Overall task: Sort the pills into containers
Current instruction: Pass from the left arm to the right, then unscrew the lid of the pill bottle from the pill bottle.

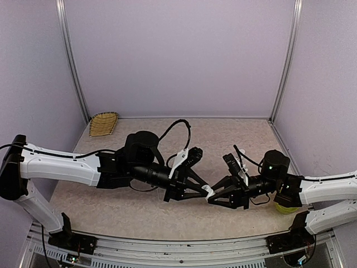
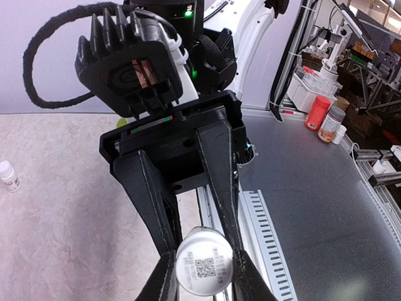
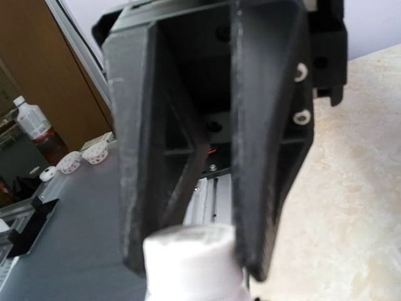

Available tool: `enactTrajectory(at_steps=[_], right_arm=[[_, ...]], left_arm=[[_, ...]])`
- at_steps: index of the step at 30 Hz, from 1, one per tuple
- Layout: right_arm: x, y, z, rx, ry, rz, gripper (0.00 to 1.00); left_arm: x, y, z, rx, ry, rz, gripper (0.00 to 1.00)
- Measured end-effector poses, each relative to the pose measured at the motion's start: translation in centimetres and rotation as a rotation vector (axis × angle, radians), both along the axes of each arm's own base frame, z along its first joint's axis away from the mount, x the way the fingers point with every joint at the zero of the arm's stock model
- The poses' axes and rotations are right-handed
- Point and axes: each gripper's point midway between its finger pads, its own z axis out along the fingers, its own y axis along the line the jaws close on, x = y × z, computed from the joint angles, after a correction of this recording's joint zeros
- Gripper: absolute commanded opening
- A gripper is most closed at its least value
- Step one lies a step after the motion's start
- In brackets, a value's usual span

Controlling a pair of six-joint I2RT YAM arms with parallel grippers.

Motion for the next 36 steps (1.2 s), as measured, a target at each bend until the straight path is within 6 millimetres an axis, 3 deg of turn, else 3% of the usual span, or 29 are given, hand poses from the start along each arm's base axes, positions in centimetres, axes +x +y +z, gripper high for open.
enactTrajectory(at_steps=[7,10,18,27,36], right_arm=[[2.0,-0.2,-0.3,-0.025,-0.056,-0.131,0.23],[3.6,-0.6,-0.6,-0.051,-0.09,-0.233,0.23],[5.9,-1.3,-1.7,-0.122,-0.104,-0.375,0.22],[6.0,-0.1,-2.7,-0.16,-0.055,-0.351,0.22],[6.3,1.0,-1.7,-0.125,-0.011,-0.346,0.24]], left_arm=[[2.0,0.0,-0.4,0.02,0.048,0.091,0.2],[3.5,-0.3,-0.7,0.034,0.092,0.162,0.32],[6.8,0.0,-1.2,0.055,0.147,0.323,0.96],[8.4,0.6,-0.2,0.015,0.171,0.338,0.99],[5.2,-0.5,0.3,-0.02,0.183,0.165,0.99]])
